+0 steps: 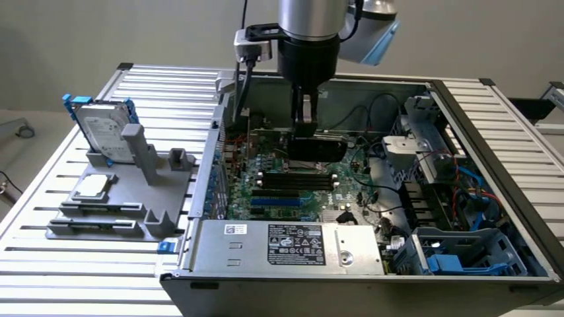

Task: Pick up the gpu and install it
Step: 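Insert the gpu into the slot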

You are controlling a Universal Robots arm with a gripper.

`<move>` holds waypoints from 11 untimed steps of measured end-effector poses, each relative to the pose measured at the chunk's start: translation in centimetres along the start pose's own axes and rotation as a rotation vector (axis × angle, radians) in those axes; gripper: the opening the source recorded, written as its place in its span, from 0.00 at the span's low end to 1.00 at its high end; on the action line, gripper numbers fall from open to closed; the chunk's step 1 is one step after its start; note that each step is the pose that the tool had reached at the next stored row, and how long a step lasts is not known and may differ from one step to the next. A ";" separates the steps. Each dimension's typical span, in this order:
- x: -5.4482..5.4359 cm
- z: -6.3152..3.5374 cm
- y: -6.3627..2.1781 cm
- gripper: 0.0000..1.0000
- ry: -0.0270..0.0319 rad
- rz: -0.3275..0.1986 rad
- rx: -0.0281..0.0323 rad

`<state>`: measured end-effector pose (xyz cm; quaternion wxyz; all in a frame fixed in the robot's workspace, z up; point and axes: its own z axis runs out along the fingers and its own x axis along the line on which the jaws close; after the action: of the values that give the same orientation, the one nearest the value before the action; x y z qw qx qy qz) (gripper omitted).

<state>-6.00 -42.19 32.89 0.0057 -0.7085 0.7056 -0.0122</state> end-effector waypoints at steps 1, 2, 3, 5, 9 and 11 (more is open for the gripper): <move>0.1 0.07 0.10 0.26 0.0000 -0.001 -0.0009; 0.2 0.16 0.19 0.26 0.0000 -0.001 -0.0019; 0.3 0.25 0.27 0.26 -0.0001 -0.002 -0.0031; 0.5 0.42 0.43 0.26 -0.0001 -0.003 -0.0064; 0.9 0.75 0.63 0.26 -0.0002 -0.006 -0.0155; 1.2 0.91 0.71 0.26 -0.0003 -0.008 -0.0204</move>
<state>-6.68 -43.38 31.97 -0.0015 -0.7114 0.7028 -0.0049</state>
